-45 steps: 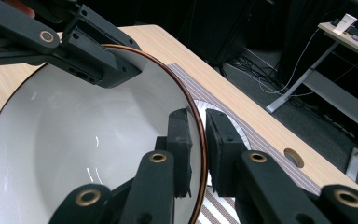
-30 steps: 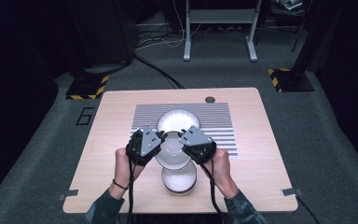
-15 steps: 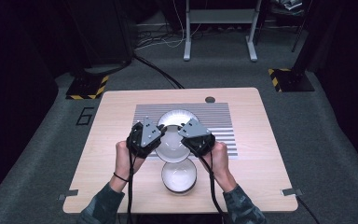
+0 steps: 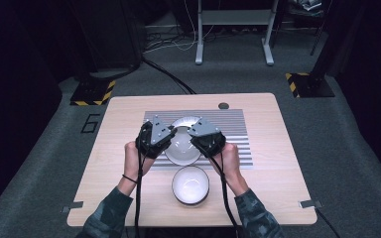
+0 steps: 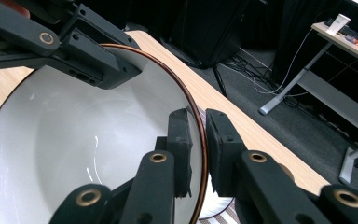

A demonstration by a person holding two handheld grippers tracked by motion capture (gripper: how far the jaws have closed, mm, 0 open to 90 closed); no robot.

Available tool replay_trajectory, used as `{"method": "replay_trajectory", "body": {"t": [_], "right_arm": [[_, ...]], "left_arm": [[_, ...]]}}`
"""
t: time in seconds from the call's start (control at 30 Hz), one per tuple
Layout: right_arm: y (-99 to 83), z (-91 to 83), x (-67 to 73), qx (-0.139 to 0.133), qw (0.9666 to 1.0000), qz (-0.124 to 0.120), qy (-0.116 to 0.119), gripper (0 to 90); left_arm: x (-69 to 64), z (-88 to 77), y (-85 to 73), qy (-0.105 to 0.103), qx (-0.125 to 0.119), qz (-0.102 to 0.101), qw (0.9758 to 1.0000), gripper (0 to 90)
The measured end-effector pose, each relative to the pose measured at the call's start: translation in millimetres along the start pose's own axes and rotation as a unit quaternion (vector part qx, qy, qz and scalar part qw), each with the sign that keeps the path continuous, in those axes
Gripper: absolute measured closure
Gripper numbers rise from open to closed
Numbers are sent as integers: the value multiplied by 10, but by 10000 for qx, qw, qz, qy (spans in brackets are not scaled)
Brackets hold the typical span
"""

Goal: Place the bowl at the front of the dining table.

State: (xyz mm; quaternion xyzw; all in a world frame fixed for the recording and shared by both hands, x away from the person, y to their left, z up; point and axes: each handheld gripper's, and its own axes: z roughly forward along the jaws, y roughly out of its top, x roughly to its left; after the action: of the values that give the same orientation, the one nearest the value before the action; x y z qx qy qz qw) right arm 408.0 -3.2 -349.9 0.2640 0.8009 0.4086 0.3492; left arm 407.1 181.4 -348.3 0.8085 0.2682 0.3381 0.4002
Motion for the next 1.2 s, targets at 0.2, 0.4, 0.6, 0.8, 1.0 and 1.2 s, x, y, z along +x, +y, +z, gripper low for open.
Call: {"method": "replay_trajectory", "body": {"t": [0.2, 0.4, 0.6, 0.8, 1.0, 1.2], "right_arm": [[1, 127, -50, 109, 9999, 37, 42, 805], [-46, 241, -97, 188, 9996, 203, 99, 803], [-97, 349, -116, 248, 9993, 265, 114, 803], [-141, 465, -159, 353, 9987, 347, 141, 801], [-188, 565, -213, 417, 9983, 391, 135, 799], [-236, 668, -241, 470, 9977, 461, 137, 798]], "left_arm": [[69, 103, -28, -29, 45, -57, 10000, 819], [112, 218, -62, -86, 85, -68, 9999, 819], [137, 323, -98, -84, 213, -109, 9997, 816], [164, 445, -138, -88, 243, -163, 9995, 815], [188, 567, -167, -104, 269, -195, 9994, 813], [216, 674, -197, -110, 342, -234, 9991, 811]]}}
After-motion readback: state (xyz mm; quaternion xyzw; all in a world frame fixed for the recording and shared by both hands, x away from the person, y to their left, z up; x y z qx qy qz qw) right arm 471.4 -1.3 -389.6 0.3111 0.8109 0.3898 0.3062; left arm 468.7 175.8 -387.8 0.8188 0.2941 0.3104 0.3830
